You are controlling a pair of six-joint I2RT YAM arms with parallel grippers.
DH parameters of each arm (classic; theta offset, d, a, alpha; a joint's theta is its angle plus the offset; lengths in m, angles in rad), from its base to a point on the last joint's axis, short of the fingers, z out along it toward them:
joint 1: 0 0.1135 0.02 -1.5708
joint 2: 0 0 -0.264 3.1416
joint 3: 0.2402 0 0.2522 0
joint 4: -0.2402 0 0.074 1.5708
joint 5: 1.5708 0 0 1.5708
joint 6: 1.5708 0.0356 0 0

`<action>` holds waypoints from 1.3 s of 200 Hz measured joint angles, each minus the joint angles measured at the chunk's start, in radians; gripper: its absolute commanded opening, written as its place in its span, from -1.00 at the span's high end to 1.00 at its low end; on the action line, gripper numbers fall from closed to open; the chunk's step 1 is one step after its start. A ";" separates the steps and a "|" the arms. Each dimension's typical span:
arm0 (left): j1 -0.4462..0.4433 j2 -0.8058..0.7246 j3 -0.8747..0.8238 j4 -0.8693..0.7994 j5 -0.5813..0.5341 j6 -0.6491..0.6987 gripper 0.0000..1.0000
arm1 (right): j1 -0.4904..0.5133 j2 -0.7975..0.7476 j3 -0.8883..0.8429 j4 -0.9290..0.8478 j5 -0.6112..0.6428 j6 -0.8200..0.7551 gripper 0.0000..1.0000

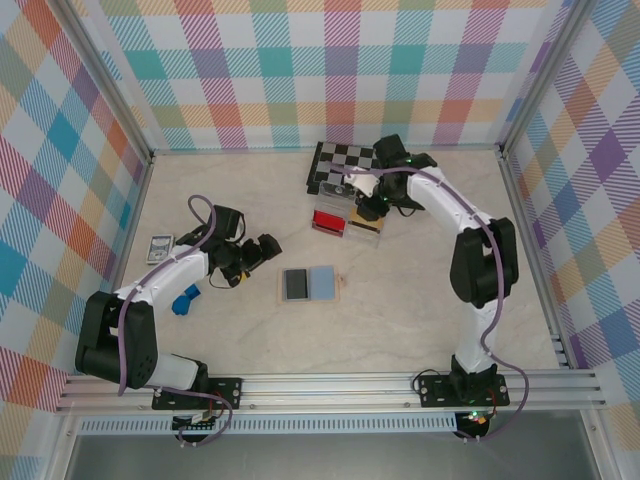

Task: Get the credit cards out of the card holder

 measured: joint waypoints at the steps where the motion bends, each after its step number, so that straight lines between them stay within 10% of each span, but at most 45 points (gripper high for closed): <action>1: 0.000 -0.001 0.000 0.000 0.000 0.000 -1.00 | 0.001 -0.006 -0.002 0.001 -0.002 0.010 0.29; 63: -0.018 -0.041 -0.007 -0.012 0.014 0.004 -0.94 | 0.104 -0.315 -0.265 0.132 -0.047 0.480 0.19; 129: -0.155 0.001 -0.013 -0.009 0.019 -0.014 -0.36 | 0.256 -0.278 -0.459 0.225 -0.129 1.060 0.16; 260: -0.225 0.165 -0.013 0.105 -0.010 -0.083 0.41 | 0.380 0.016 -0.428 0.395 -0.222 1.390 0.63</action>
